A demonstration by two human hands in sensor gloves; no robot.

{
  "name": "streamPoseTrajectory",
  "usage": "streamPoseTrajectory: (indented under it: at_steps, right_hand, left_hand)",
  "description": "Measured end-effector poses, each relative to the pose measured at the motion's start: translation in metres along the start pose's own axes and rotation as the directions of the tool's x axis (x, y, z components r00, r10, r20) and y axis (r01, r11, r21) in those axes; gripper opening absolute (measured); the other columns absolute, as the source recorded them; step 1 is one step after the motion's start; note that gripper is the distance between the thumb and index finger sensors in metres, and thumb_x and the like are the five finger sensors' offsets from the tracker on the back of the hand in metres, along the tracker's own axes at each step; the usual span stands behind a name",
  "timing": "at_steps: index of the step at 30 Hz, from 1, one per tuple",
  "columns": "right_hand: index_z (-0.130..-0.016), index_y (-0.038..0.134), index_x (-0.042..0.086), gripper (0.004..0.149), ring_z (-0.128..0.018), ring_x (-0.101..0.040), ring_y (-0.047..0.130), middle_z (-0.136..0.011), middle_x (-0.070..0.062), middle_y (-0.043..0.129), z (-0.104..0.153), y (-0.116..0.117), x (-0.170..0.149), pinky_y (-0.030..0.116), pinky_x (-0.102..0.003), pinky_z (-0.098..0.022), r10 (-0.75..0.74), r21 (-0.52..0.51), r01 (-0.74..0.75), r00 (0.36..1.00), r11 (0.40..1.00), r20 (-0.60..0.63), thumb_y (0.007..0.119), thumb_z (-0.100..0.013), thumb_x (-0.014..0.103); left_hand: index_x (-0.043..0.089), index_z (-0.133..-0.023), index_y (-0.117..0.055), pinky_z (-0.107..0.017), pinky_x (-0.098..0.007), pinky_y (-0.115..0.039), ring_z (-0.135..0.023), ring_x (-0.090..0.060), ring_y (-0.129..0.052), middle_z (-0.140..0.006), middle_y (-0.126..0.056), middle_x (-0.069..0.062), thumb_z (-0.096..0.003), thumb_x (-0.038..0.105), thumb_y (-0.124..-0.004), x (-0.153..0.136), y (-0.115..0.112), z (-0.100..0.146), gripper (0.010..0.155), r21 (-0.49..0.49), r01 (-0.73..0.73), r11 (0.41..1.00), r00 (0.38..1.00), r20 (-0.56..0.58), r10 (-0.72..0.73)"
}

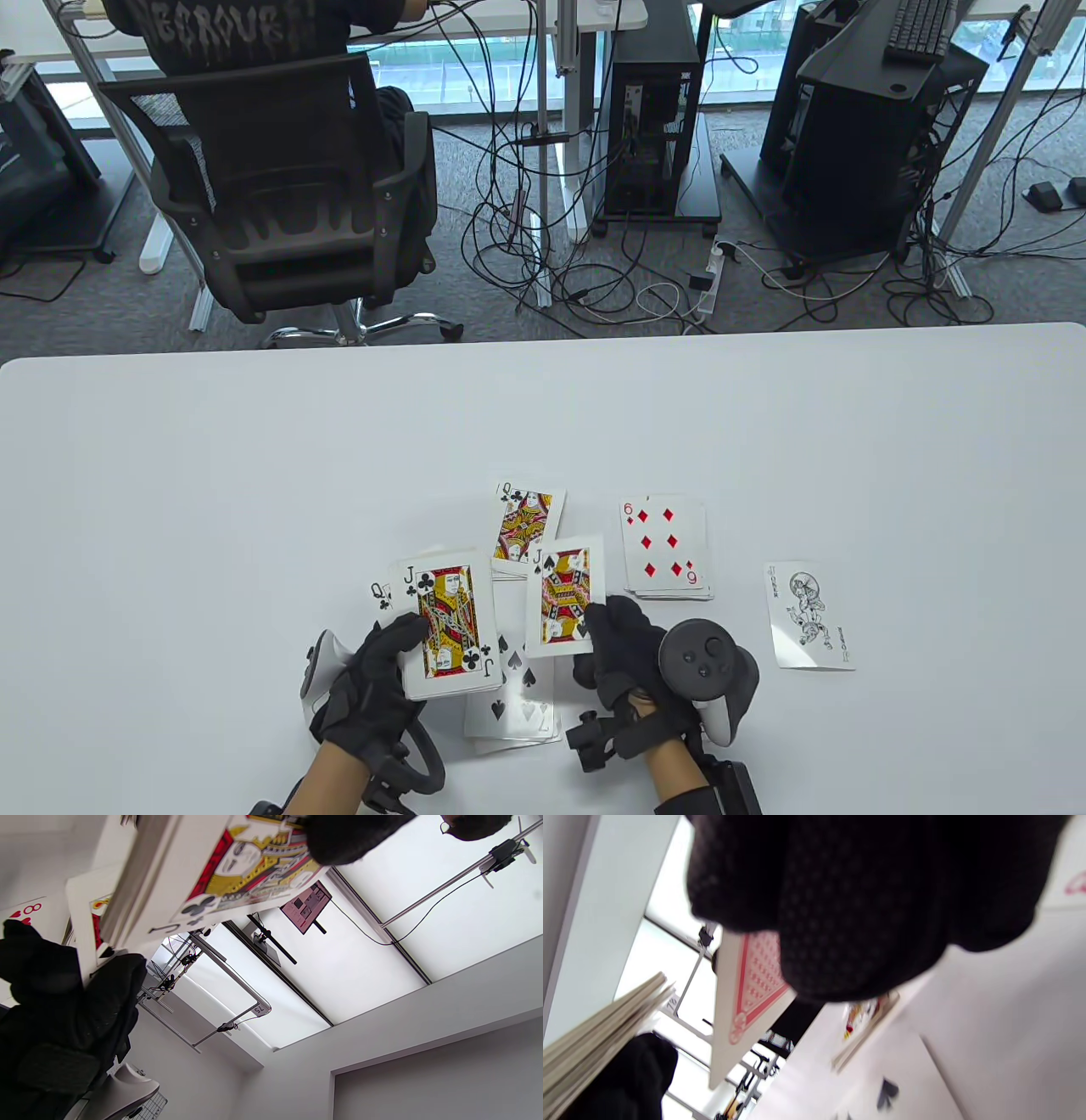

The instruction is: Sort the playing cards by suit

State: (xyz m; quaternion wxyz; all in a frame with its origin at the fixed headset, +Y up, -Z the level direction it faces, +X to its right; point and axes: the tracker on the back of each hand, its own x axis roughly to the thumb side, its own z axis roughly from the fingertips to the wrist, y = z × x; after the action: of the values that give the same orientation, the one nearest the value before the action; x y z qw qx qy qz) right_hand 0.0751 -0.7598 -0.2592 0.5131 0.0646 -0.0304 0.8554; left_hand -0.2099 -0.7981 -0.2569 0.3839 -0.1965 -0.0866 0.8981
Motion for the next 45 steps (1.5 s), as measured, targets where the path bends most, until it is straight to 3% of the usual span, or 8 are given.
streamPoseTrajectory:
  at_steps: [4, 8, 14, 19, 26, 32, 38, 45]
  right_hand:
    - [-0.07, 0.071, -0.022, 0.044, -0.009, -0.021, 0.099, -0.025, -0.003, 0.094, 0.002, 0.024, 0.007, 0.089, -0.044, -0.021, 0.123, 0.152, -0.119, 0.992, 0.981, -0.02, 0.065, -0.053, 0.018]
    - [-0.073, 0.068, -0.024, 0.049, -0.007, -0.02, 0.098, -0.023, -0.002, 0.093, 0.005, 0.045, 0.016, 0.088, -0.041, -0.019, 0.38, 0.304, -0.375, 0.924, 0.876, 0.046, 0.065, -0.054, 0.02]
    - [-0.074, 0.067, -0.025, 0.052, -0.005, -0.02, 0.097, -0.022, -0.002, 0.093, 0.01, 0.061, 0.027, 0.088, -0.04, -0.018, 0.612, 0.34, -0.619, 0.778, 0.708, 0.141, 0.067, -0.054, 0.023]
    - [-0.076, 0.066, -0.025, 0.054, -0.005, -0.022, 0.096, -0.024, -0.003, 0.092, 0.012, 0.069, 0.027, 0.087, -0.042, -0.018, 0.707, 0.378, -0.707, 0.688, 0.598, 0.167, 0.068, -0.054, 0.024]
    - [-0.078, 0.065, -0.024, 0.058, -0.006, -0.023, 0.096, -0.024, -0.005, 0.092, 0.014, 0.074, 0.029, 0.086, -0.044, -0.019, 0.768, 0.369, -0.775, 0.606, 0.513, 0.205, 0.069, -0.054, 0.029]
    - [-0.075, 0.07, -0.023, 0.06, -0.01, -0.026, 0.097, -0.027, -0.007, 0.093, 0.011, 0.064, 0.03, 0.086, -0.047, -0.022, 0.729, 0.38, -0.726, 0.664, 0.573, 0.168, 0.069, -0.055, 0.033]
    - [-0.073, 0.072, -0.021, 0.055, -0.018, -0.028, 0.098, -0.033, -0.009, 0.094, 0.01, 0.037, 0.042, 0.085, -0.048, -0.027, 0.415, 0.127, -0.44, 0.892, 0.889, 0.181, 0.065, -0.056, 0.031]
    - [-0.079, 0.071, -0.015, 0.049, -0.029, -0.031, 0.099, -0.044, -0.011, 0.094, 0.017, 0.027, 0.05, 0.084, -0.051, -0.035, 0.163, 0.017, -0.172, 0.958, 0.985, 0.237, 0.059, -0.057, 0.027]
  left_hand:
    - [0.032, -0.109, -0.035, -0.072, -0.04, -0.067, -0.1, -0.021, -0.07, -0.112, -0.052, 0.004, -0.0628, 0.044, -0.065, 0.001, 0.003, 0.001, 0.057, 0.022, -0.013, 1.0, 1.0, 0.011, 0.013]
    - [0.032, -0.109, -0.035, -0.072, -0.04, -0.067, -0.1, -0.021, -0.07, -0.112, -0.052, 0.004, -0.0628, 0.044, -0.065, 0.001, 0.003, 0.001, 0.057, 0.026, -0.015, 1.0, 1.0, 0.006, 0.015]
    - [0.031, -0.109, -0.035, -0.072, -0.04, -0.067, -0.1, -0.021, -0.07, -0.112, -0.052, 0.004, -0.0629, 0.044, -0.065, 0.0, 0.002, 0.002, 0.056, 0.035, -0.014, 0.999, 1.0, -0.003, 0.014]
    - [0.031, -0.109, -0.035, -0.072, -0.04, -0.067, -0.1, -0.021, -0.07, -0.112, -0.052, 0.004, -0.0628, 0.044, -0.066, 0.0, 0.002, 0.002, 0.057, 0.034, -0.016, 0.999, 1.0, -0.007, 0.016]
    - [0.031, -0.109, -0.035, -0.072, -0.04, -0.067, -0.1, -0.022, -0.07, -0.112, -0.052, 0.004, -0.0627, 0.044, -0.066, -0.002, 0.002, 0.003, 0.056, 0.04, -0.009, 0.999, 1.0, -0.02, 0.01]
    - [0.031, -0.109, -0.035, -0.072, -0.04, -0.067, -0.099, -0.022, -0.07, -0.112, -0.052, 0.004, -0.0628, 0.044, -0.066, -0.004, 0.001, 0.003, 0.056, 0.04, -0.001, 0.999, 0.999, -0.036, 0.002]
    - [0.031, -0.109, -0.035, -0.072, -0.041, -0.067, -0.1, -0.022, -0.069, -0.112, -0.052, 0.003, -0.0628, 0.044, -0.065, -0.009, -0.002, 0.003, 0.057, 0.03, 0.018, 0.999, 0.998, -0.066, -0.016]
    - [0.031, -0.109, -0.035, -0.072, -0.041, -0.067, -0.1, -0.022, -0.069, -0.112, -0.051, 0.003, -0.0629, 0.043, -0.065, -0.013, -0.007, 0.001, 0.057, 0.001, 0.035, 0.999, 0.996, -0.084, -0.035]
